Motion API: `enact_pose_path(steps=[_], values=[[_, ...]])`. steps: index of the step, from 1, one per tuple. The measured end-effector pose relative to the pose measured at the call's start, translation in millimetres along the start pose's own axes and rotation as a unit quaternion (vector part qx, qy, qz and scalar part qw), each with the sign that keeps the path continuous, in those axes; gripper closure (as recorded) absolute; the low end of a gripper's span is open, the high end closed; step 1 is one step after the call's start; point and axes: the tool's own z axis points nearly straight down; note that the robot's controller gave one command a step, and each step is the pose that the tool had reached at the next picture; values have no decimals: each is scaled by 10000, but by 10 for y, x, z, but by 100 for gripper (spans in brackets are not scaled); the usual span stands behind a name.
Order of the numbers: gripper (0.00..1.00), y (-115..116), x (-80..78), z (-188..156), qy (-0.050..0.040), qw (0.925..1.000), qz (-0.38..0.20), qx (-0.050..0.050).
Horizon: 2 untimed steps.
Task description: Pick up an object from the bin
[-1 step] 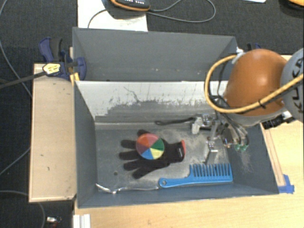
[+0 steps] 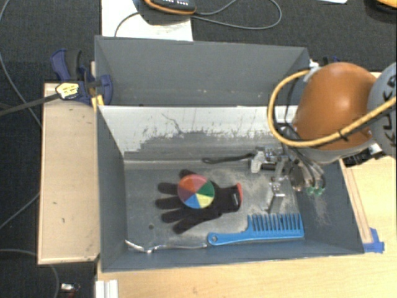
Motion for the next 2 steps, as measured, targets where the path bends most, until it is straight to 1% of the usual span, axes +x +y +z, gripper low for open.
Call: enact_pose_path(steps=[1,2], values=[[0,428,-1,620,-33,10000,27,-5],[0,546,112,1262,-68,9997,-250,5]])
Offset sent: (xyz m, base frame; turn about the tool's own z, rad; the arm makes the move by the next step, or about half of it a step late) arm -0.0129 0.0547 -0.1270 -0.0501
